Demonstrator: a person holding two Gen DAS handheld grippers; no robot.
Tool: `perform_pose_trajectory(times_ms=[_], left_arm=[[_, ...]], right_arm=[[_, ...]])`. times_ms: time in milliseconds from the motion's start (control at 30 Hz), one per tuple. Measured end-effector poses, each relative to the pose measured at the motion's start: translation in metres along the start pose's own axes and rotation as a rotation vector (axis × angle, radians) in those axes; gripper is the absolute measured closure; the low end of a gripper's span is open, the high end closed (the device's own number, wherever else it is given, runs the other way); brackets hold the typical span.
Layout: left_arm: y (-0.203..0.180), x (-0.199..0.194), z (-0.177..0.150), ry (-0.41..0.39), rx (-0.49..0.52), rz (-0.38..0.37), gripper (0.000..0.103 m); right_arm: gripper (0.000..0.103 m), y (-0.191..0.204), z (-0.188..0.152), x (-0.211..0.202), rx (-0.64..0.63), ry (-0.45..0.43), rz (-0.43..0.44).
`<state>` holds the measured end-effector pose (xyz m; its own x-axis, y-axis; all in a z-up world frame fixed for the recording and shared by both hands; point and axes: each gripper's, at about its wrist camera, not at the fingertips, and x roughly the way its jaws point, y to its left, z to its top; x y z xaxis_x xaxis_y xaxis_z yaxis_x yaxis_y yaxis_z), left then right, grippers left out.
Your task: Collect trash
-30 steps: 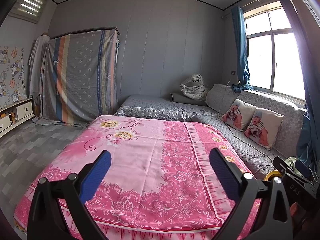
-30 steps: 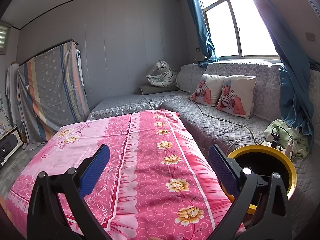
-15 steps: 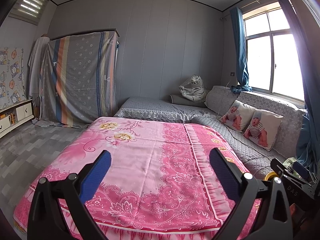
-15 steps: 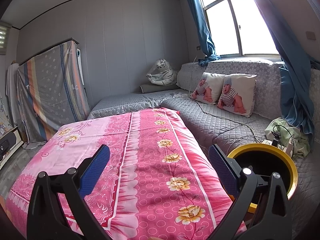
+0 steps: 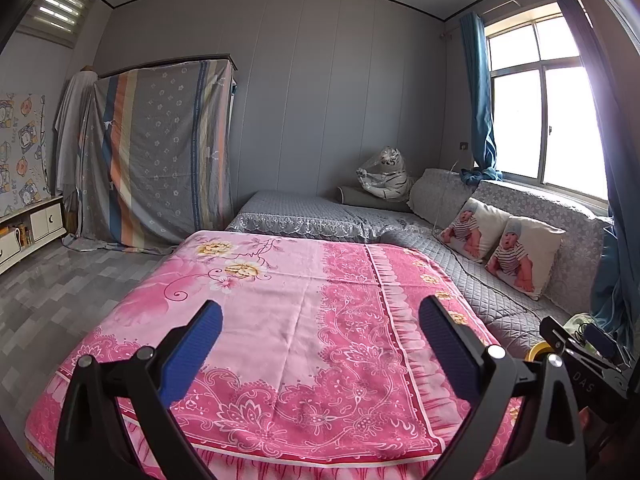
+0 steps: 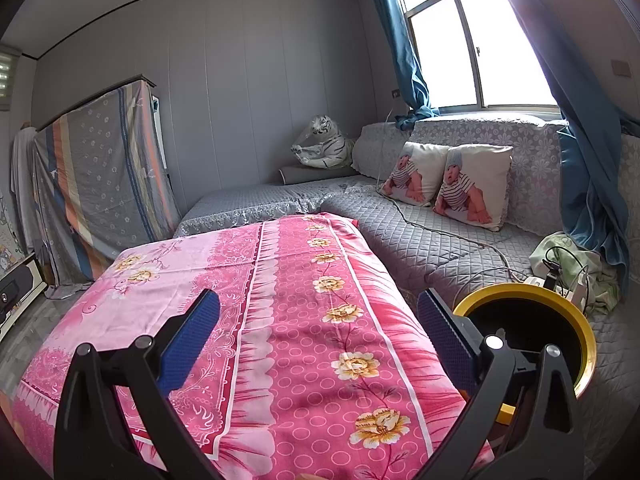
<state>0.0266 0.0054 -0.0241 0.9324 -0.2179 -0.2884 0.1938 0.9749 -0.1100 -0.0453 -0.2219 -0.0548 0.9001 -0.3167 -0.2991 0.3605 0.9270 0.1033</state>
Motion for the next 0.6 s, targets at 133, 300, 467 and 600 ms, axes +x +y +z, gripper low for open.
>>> perform_pose_trajectory(times_ms=[133,300,467,600], left_arm=[[-0.0002,0.0006,-0.0002,0.001,0.002,-0.004,0.008],[-0.0004,0.0,-0.0003,0.004,0.003,-0.005,0.008],[0.0001,0.001,-0.0018,0.01,0.002,-0.01,0.008],[-0.0007,0.0017,-0.0016,0.01,0.004,-0.011,0.008]], right_arm=[[0.008,-0.0004,-0.0002,0.0005,0.003,0.005,0.001],[0.008,-0.0006,-0.0005,0.0018,0.005,0.009,0.001],[0.008,-0.0007,-0.0008,0.0024,0.006,0.013,0.002],[0.008,-0.0012,-0.0026,0.0045,0.009,0.017,0.0]])
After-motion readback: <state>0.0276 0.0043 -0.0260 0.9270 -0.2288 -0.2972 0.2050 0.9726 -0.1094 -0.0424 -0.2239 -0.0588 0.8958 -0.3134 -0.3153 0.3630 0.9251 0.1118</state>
